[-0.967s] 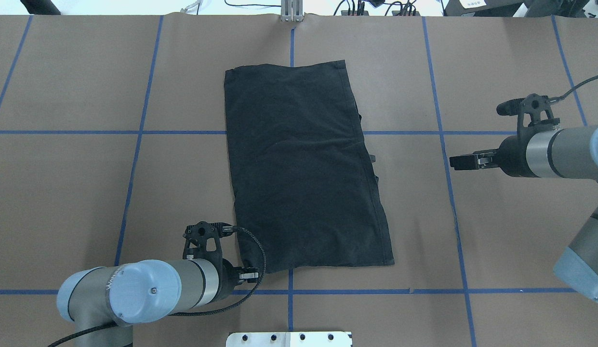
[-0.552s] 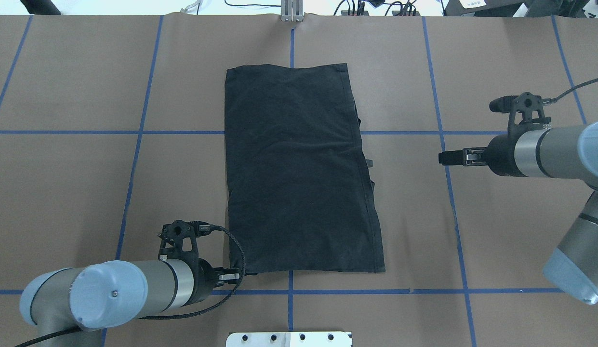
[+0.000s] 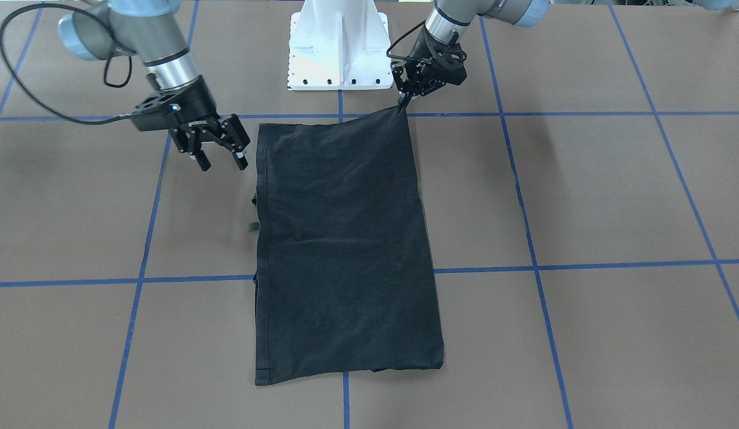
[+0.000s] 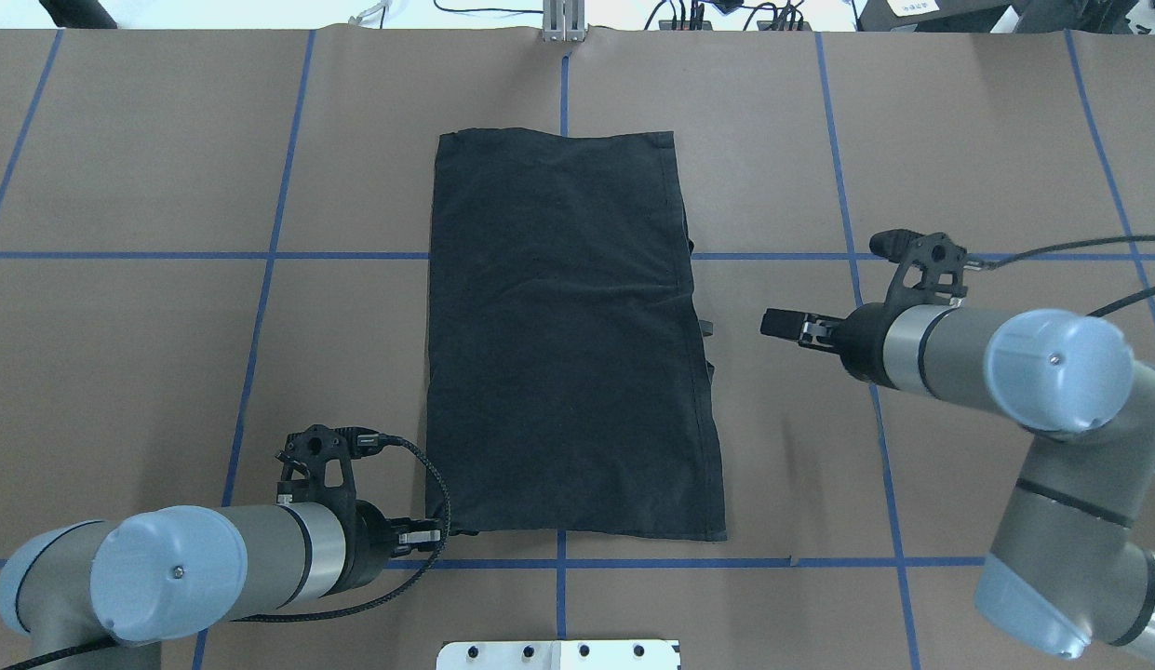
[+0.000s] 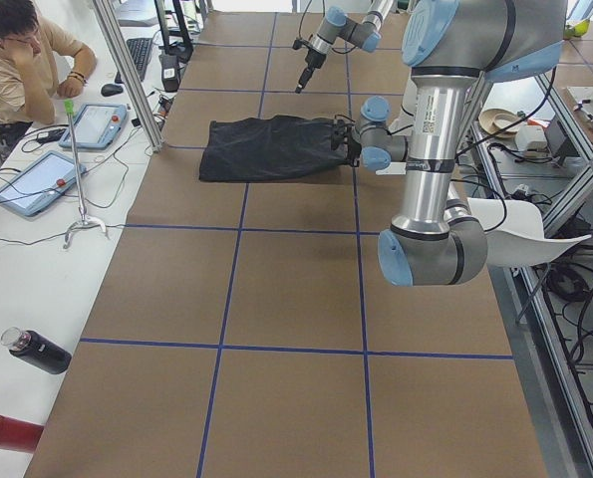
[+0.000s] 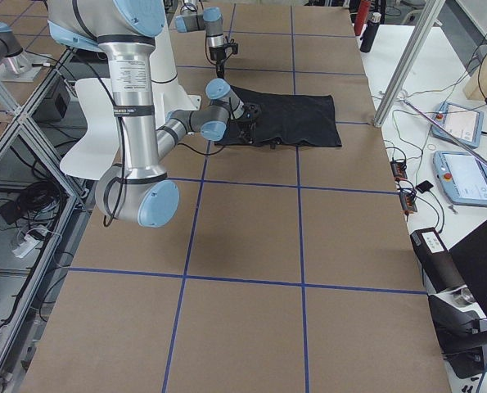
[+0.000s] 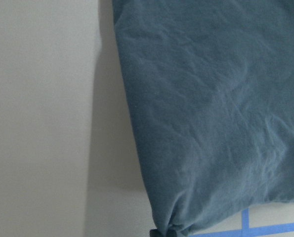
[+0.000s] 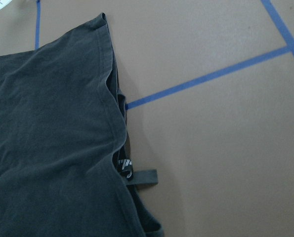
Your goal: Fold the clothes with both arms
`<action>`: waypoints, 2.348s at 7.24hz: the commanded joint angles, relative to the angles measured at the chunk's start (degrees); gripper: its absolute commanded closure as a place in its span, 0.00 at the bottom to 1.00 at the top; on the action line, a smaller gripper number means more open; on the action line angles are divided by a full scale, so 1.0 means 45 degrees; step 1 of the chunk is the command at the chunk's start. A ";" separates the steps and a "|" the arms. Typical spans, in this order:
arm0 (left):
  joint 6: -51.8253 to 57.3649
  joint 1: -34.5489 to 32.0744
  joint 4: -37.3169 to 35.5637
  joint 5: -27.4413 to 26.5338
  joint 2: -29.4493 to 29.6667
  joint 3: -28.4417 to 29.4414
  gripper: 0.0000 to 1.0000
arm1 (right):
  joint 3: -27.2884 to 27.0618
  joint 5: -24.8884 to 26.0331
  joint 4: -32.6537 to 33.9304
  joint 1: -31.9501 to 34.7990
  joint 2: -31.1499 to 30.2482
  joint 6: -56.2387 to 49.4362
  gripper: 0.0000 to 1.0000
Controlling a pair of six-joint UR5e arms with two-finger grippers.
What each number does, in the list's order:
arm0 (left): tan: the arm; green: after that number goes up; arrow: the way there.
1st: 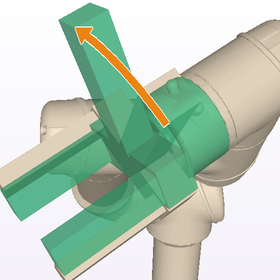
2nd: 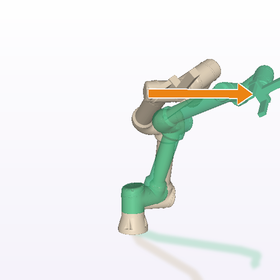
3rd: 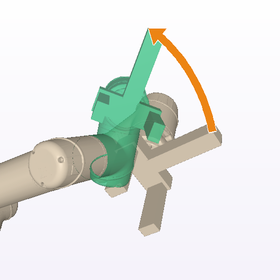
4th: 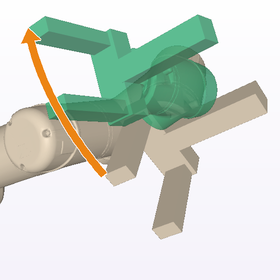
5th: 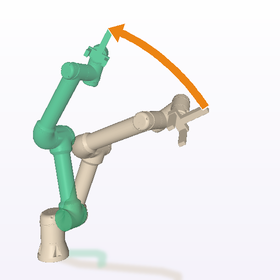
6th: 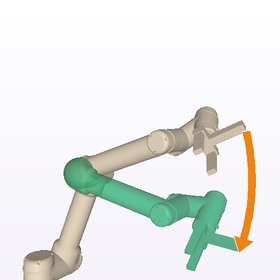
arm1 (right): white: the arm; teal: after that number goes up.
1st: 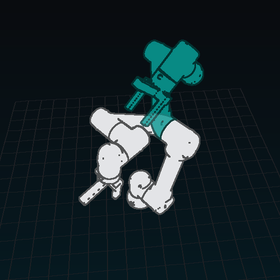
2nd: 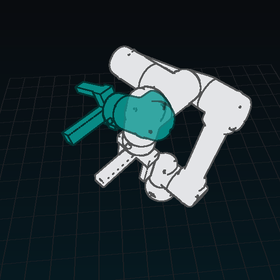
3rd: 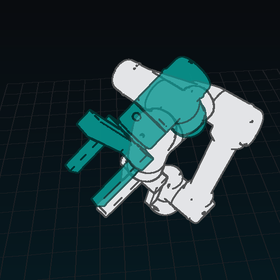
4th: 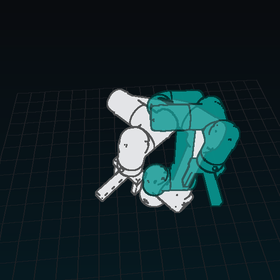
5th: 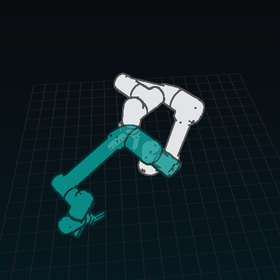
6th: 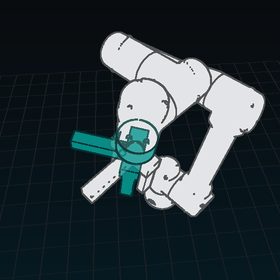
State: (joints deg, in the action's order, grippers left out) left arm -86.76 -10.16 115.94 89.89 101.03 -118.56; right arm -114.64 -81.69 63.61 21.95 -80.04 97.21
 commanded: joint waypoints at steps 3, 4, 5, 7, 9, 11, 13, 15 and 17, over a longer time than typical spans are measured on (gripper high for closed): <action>-0.0700 0.0169 0.0017 -0.0015 0.0126 0.0058 1.00 | 0.0667 0.1467 0.3560 -0.1592 0.2767 0.4213 0.12; -0.0700 0.0169 0.0017 0.0004 0.0107 0.0058 1.00 | 0.1230 0.1667 0.2960 -0.1731 0.2767 0.4295 0.12; -0.0700 0.0169 0.0017 0.0004 0.0126 0.0039 1.00 | 0.1797 0.1708 0.2393 -0.1810 0.2748 0.4277 0.12; -0.0700 0.0169 0.0017 0.0024 0.0146 0.0039 1.00 | 0.1861 0.1825 0.2388 -0.2025 0.2631 0.4296 0.12; -0.0700 0.0169 0.0017 0.0024 0.0146 0.0058 1.00 | 0.1861 0.2117 0.2407 -0.2298 0.2534 0.4315 0.15; -0.0700 0.0169 0.0017 0.0024 0.0146 0.0058 1.00 | 0.1919 0.2177 0.2505 -0.2435 0.2339 0.4315 0.15; -0.0700 0.0188 0.0017 0.0024 0.0146 0.0039 1.00 | 0.1978 0.2235 0.2524 -0.2475 0.2318 0.4335 0.18; -0.0700 0.0188 0.0017 0.0024 0.0146 0.0039 1.00 | 0.2172 0.2314 0.2505 -0.2514 0.2435 0.4413 0.38; -0.0700 0.0169 0.0017 0.0043 0.0146 0.0039 1.00 | 0.2388 0.2314 0.2524 -0.2553 0.2474 0.4452 0.38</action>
State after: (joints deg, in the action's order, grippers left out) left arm -89.91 -9.38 116.02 90.06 101.69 -118.38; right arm -104.78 -71.27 74.95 10.63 -69.00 117.15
